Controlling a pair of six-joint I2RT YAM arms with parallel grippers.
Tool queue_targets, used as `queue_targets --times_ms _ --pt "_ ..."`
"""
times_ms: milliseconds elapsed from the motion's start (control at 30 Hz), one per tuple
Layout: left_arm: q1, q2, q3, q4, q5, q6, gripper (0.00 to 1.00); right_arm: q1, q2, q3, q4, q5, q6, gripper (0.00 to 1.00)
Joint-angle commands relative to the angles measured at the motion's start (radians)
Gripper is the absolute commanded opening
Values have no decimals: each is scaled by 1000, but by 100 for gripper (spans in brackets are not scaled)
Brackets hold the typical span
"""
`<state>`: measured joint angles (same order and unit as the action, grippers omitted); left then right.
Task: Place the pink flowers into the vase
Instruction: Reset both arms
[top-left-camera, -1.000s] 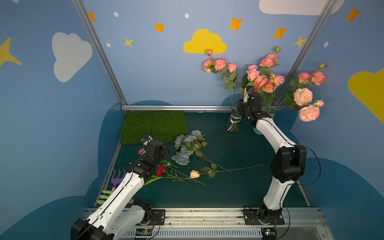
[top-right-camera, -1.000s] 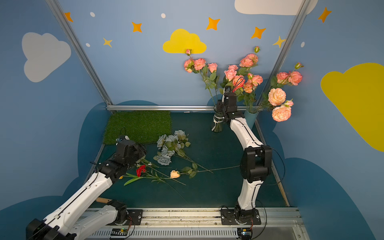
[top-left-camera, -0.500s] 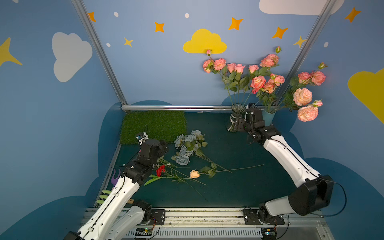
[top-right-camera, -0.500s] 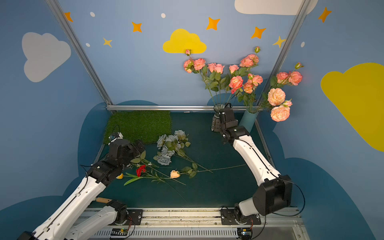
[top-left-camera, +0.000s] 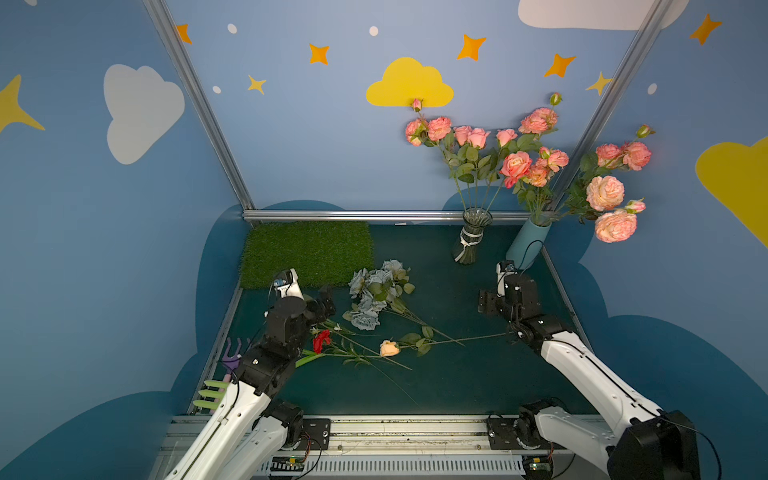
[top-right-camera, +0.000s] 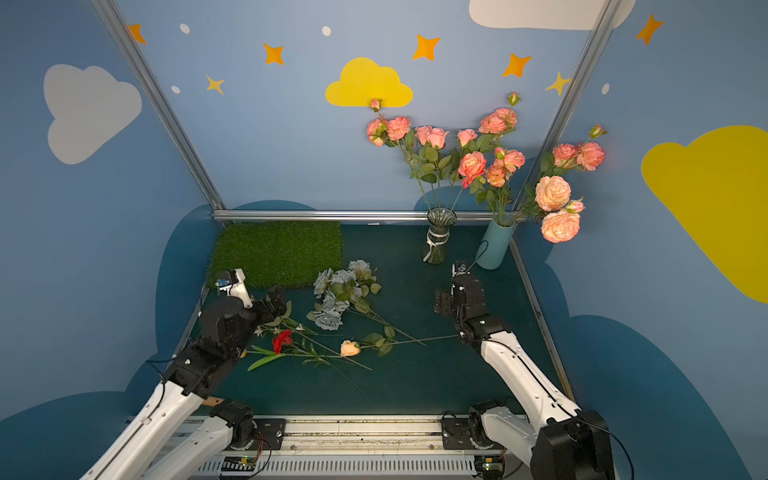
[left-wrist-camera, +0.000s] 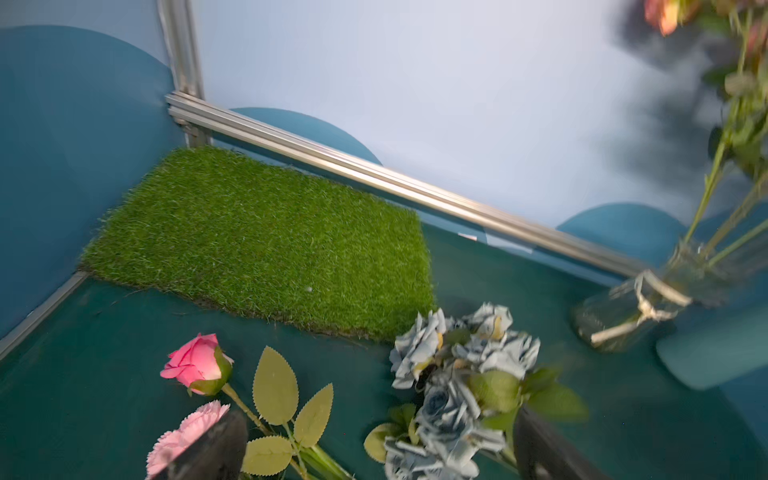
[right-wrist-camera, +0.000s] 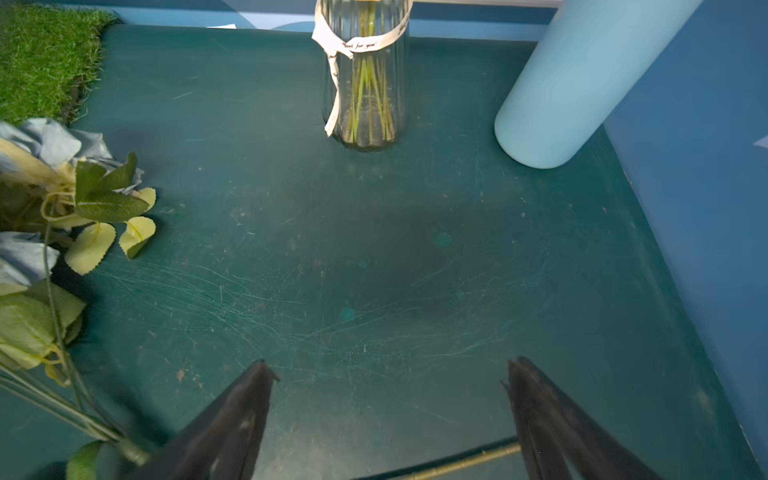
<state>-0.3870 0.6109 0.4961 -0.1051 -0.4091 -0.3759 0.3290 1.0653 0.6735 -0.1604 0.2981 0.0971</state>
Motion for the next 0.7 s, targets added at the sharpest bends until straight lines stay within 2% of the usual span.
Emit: queue_targets --times_ms 0,67,167,333,400,500,633,667 --pt "-1 -90 -220 459 -12 249 100 -30 -38 -73 177 40 -78 90" --pt "-2 -128 -275 463 -42 250 100 -42 -60 -141 245 82 -67 90" --pt "-22 -105 -298 424 -46 339 100 -49 -88 -224 327 78 -70 90" --pt "-21 0 -414 665 -134 434 100 -55 -49 -330 516 103 -67 90" --pt "-10 22 -442 701 -154 444 100 -56 -16 -352 581 108 -103 90" --pt "57 78 -492 822 -120 446 100 -65 84 -362 737 147 -138 90" --pt "145 202 -459 858 -16 410 100 -71 251 -310 838 163 -180 90" --pt "161 243 -451 887 14 419 100 -72 295 -310 910 172 -197 90"
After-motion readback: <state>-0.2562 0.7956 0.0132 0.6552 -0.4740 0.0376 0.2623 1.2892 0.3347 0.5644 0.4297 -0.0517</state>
